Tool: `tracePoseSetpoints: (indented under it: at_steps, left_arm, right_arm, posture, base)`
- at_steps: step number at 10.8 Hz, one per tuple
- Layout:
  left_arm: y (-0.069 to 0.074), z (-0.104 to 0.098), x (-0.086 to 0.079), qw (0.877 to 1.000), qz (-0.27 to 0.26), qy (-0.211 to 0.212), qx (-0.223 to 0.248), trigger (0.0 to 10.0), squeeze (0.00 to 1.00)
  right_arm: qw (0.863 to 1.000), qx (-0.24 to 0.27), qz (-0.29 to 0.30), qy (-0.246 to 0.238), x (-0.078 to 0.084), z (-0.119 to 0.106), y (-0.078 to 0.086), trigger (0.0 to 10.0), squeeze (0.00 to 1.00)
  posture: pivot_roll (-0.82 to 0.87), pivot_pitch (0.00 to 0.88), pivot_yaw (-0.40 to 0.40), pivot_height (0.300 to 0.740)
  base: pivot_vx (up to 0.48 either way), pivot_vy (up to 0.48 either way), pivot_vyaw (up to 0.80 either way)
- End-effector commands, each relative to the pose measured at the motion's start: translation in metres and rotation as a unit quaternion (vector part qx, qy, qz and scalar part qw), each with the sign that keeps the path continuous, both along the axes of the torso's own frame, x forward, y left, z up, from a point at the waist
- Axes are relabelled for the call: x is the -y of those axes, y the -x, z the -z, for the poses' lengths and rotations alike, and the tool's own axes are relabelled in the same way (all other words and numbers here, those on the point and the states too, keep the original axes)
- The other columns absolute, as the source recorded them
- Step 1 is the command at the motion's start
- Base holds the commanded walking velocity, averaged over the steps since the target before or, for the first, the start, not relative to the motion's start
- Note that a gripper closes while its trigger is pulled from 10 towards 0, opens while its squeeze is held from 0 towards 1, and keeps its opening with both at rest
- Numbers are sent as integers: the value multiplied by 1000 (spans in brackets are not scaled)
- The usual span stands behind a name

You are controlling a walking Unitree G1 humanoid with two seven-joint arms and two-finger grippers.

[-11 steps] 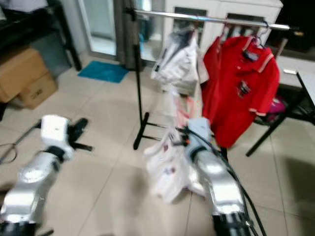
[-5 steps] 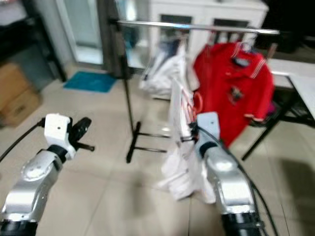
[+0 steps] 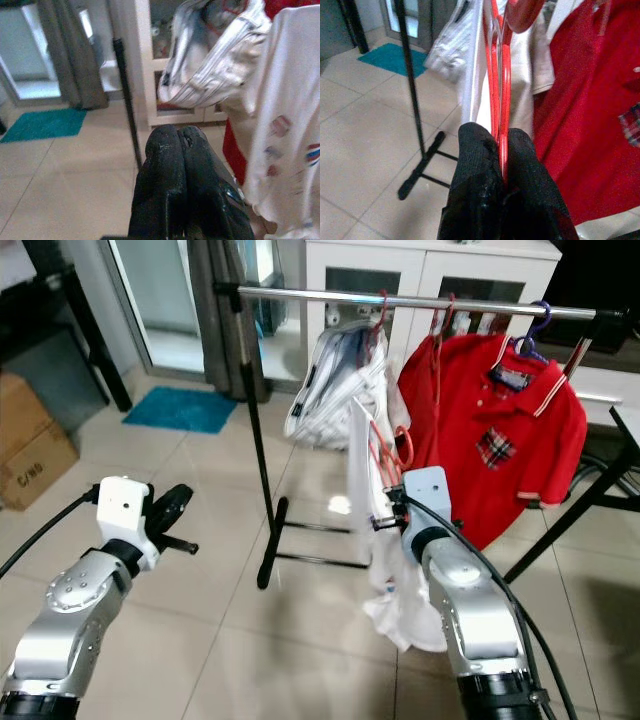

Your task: Hang hanger

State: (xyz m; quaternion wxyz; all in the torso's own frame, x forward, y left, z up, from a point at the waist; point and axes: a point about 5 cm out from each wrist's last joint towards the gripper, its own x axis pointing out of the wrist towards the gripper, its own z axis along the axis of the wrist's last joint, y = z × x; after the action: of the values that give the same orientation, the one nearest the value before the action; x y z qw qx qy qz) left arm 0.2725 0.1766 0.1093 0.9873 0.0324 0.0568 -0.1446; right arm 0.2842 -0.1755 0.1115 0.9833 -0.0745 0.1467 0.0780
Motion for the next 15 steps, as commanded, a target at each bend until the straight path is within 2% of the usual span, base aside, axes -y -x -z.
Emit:
tracePoseSetpoints:
  at_steps: [1,3,4,6,7,8,9,10,13,14,15]
  left_arm:
    - [0,-2,4,1000,9,0,3,10000,0]
    - [0,-2,6,1000,17,-4,1,10000,0]
    - [1,-3,8,999,33,-8,0,10000,0]
    - [7,-2,16,997,81,19,-5,10000,0]
    - [8,-1,19,995,94,12,-12,10000,0]
    - [9,1,19,995,99,8,-17,10000,0]
    - [9,2,19,995,103,4,-21,10000,0]
    - [9,4,18,994,108,-1,-29,10000,0]
    - [12,7,18,991,127,-9,-43,10000,0]
    - [16,10,20,987,148,-11,-55,10000,0]
    - [18,11,21,986,159,-10,-58,10000,0]
  right_arm:
    - [1000,17,11,4,4,-10,-2,10000,0]
    - [999,9,34,14,12,-10,-2,10000,0]
    - [1000,5,-4,-8,14,-15,6,10000,0]
    - [992,-23,-120,-45,18,-15,30,10000,0]
    - [985,-50,-160,-36,24,-12,43,10000,0]
    - [982,-85,-169,-1,35,-4,53,10000,0]
    - [983,-116,-142,17,48,1,55,10000,0]
    - [988,-143,-56,13,69,5,51,10000,0]
    - [980,-189,19,56,94,12,51,10000,0]
    - [976,-199,62,68,104,13,50,10000,0]
    - [975,-189,87,75,108,11,46,10000,0]
  posture:
    - [7,0,19,740]
    - [7,0,18,740]
    - [4,0,23,740]
    - [-7,0,35,740]
    - [-12,0,39,740]
    - [-16,0,42,740]
    - [-16,0,42,740]
    - [-16,0,42,740]
    - [-14,0,37,740]
    - [-12,0,33,740]
    - [-11,0,32,740]
  base:
    - [398,0,0]
    - [401,0,0]
    - [398,0,0]
    - [167,0,0]
    - [0,0,0]
    - [0,0,0]
    - [0,0,0]
    - [0,0,0]
    - [0,0,0]
    - [0,0,0]
    - [0,0,0]
